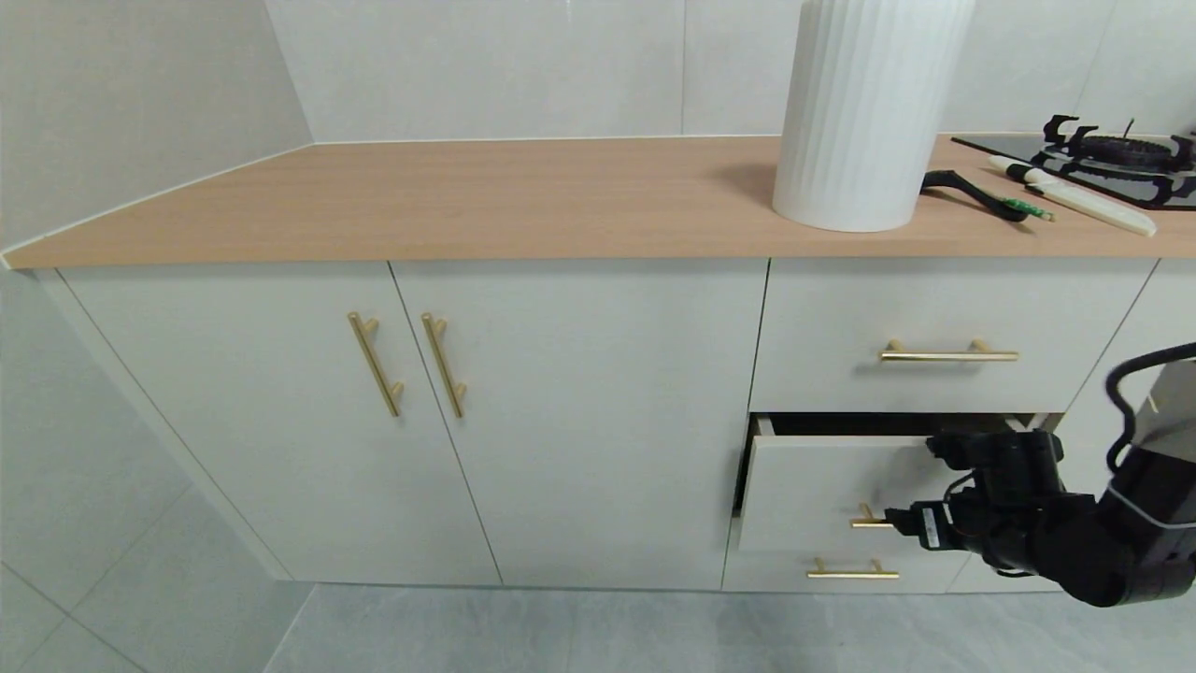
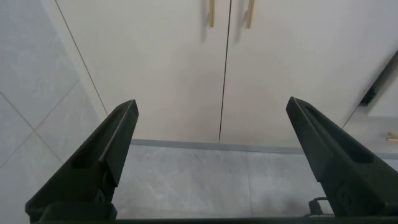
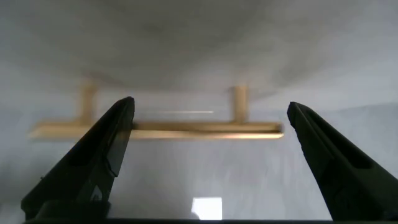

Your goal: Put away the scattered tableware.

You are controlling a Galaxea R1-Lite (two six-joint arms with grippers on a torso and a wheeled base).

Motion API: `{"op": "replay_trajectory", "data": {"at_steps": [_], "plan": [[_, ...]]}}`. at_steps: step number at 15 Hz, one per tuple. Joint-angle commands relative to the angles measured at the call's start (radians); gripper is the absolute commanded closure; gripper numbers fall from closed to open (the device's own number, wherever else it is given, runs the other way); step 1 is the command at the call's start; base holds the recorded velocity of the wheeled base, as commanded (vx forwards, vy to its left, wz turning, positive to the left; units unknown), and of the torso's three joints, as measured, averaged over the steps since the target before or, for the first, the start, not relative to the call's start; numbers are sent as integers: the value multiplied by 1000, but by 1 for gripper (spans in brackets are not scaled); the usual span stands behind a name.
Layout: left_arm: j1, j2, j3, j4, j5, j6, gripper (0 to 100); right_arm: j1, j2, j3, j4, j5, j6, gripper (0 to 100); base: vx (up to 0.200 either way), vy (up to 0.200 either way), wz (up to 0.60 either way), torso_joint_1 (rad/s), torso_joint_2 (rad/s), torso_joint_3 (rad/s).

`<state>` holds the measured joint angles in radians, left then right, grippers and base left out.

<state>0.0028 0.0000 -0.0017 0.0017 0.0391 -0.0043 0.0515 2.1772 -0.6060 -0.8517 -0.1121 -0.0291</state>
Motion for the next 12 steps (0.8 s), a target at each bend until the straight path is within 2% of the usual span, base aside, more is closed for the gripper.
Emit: {"op": "replay_trajectory", "data": {"at_steps": [1, 3, 5, 8, 12], "plan": [[0, 2, 0, 0, 1, 0, 0, 7, -326, 5, 263, 80, 0, 0, 0, 0, 0, 0, 0, 0], [0, 2, 0, 0, 1, 0, 0, 8, -501, -20, 392, 98, 0, 0, 0, 0, 0, 0, 0, 0], [0, 0, 0, 0, 1, 0, 0, 21, -593, -38, 453, 114, 3, 0, 0, 0, 0, 0, 0, 0], [0, 2, 0, 0, 1, 0, 0, 31, -573, -46, 431, 121, 14, 0, 0, 0, 0, 0, 0, 0], [0, 0, 0, 0, 1, 0, 0, 44, -416, -40, 316, 108, 15, 0, 0, 0, 0, 0, 0, 0]]}}
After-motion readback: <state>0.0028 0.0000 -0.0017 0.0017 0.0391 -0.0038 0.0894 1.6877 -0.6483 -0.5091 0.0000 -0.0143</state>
